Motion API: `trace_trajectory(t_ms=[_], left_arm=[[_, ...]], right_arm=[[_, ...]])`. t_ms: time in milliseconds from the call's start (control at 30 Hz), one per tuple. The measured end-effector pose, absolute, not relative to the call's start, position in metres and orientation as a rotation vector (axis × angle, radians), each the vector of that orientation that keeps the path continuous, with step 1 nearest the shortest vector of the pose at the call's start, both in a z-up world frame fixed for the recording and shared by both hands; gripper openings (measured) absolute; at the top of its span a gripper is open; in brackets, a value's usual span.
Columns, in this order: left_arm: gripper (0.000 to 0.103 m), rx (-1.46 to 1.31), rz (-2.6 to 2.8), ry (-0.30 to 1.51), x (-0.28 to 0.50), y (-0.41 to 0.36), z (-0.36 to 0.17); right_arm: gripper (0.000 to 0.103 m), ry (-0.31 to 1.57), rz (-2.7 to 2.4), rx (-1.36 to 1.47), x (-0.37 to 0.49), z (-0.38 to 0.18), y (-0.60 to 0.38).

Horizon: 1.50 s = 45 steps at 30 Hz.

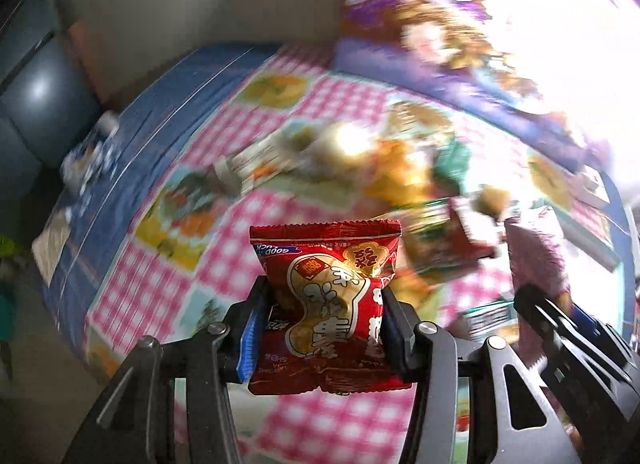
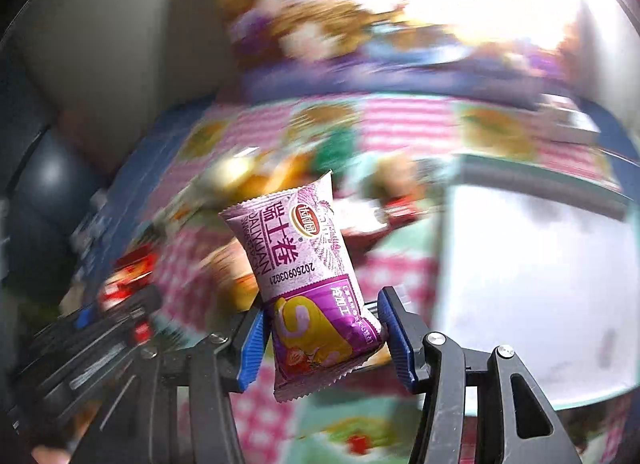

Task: Organize snacks
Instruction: 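Lift the red bag with the left tool while the right tool carries the pink bag to the white tray, then open the left tool over the tray while the right tool releases the pink bag there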

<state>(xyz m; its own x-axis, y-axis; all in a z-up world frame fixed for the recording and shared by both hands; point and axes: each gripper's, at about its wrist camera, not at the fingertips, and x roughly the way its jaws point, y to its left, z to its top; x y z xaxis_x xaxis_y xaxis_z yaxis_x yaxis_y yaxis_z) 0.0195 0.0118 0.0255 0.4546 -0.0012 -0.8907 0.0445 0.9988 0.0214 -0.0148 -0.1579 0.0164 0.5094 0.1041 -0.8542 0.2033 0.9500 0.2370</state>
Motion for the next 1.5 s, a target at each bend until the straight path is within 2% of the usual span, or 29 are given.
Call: trace_trajectory(t_ms=[267, 733, 967, 1267, 1333, 1367, 1400, 1500], left_arm=[[0.052, 0.155, -0.219, 1.100, 0.027, -0.102, 0.037], [0.053, 0.255, -0.408, 1.157, 0.043, -0.249, -0.008], [0.053, 0.288, -0.463, 1.168, 0.047, -0.288, -0.031], [0.053, 0.280, -0.475, 1.172, 0.057, -0.296, -0.043], [0.058, 0.270, -0.474, 1.179, 0.059, -0.295, -0.044], [0.067, 0.266, -0.474, 1.181, 0.060, -0.294, -0.043], [0.071, 0.262, -0.472, 1.180, 0.060, -0.293, -0.042], [0.072, 0.258, -0.466, 1.175, 0.060, -0.292, -0.037]], right_arm=[[0.056, 1.057, -0.377, 0.419, -0.021, 0.004, -0.251], [0.056, 1.085, -0.738, 0.567, -0.053, -0.025, -0.384], [0.056, 1.098, -0.808, 0.573, -0.052, -0.040, -0.415], [0.056, 1.097, -0.838, 0.592, -0.049, -0.051, -0.437], [0.057, 1.100, -0.827, 0.591, -0.047, -0.051, -0.437], [0.058, 1.101, -0.824, 0.591, -0.047, -0.050, -0.435], [0.058, 1.104, -0.820, 0.593, -0.047, -0.049, -0.434], [0.058, 1.108, -0.807, 0.591, -0.042, -0.049, -0.433]])
